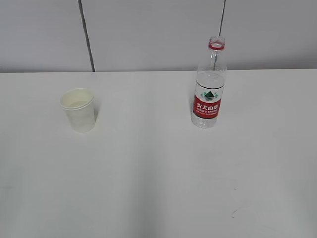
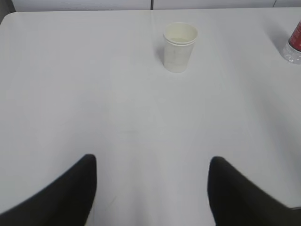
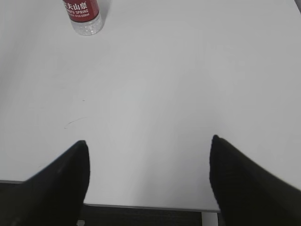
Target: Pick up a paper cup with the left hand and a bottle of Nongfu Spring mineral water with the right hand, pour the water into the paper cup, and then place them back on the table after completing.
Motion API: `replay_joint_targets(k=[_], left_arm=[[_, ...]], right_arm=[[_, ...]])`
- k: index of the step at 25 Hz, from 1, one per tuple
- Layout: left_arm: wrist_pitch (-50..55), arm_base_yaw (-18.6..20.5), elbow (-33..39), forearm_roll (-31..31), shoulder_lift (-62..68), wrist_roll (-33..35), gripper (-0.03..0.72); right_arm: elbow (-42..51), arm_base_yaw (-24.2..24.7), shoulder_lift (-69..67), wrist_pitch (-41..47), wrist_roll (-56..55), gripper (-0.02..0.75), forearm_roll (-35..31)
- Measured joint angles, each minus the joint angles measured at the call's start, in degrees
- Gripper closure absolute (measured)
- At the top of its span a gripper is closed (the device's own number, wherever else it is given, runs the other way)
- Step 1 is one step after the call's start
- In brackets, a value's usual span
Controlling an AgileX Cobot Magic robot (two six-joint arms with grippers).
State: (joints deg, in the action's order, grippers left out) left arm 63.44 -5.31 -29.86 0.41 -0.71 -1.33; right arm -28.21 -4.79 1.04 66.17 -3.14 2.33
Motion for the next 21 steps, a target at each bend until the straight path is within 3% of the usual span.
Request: replay_joint_targets(k=[21], left_arm=[[0.00, 0.00, 0.00, 0.00, 0.00, 0.00, 0.241]], right_arm=[[0.00, 0.00, 0.00, 0.00, 0.15, 0.150, 1.37]])
